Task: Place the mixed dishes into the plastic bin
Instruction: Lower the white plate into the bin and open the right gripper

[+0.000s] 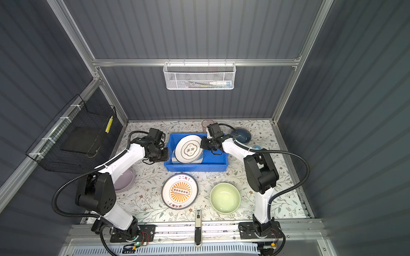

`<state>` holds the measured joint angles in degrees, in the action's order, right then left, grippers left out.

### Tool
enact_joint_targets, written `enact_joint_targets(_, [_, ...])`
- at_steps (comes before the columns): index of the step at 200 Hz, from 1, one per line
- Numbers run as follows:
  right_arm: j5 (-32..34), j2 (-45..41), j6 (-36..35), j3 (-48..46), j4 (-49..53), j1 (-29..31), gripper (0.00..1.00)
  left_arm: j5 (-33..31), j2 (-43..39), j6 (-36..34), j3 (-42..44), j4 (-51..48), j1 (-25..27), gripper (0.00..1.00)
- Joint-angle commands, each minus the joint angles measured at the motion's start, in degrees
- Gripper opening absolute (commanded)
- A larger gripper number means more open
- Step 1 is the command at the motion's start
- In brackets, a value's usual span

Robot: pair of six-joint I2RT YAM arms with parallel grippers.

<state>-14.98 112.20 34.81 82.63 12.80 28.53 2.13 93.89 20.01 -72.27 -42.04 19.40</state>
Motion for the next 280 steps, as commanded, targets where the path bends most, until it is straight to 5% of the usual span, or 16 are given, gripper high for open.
enact_joint_targets(1, [-2.57, 0.67, 1.79, 1.59, -3.2, 0.05, 0.0, 1.34, 0.94, -1.2, 0.62, 0.56, -0.33, 0.23])
enact_joint_targets(110, [-3.14, 4.55, 4.83, 0.16, -6.3, 0.96, 0.15, 0.68, 1.26, -1.89, 0.75, -0.15, -0.33, 0.22])
enact_joint_targets(174, [-0.53, 4.69, 3.38, 0.75, -3.82, 1.8, 0.33, 0.59, 0.68, -1.99, 0.9, -0.32, -0.33, 0.22])
enact_joint_targets(280, [0.05, 6.84, 2.7, 1.63, -1.75, 2.1, 0.41, 0.07, -1.1, -2.85, 0.81, -1.33, -0.33, 0.22])
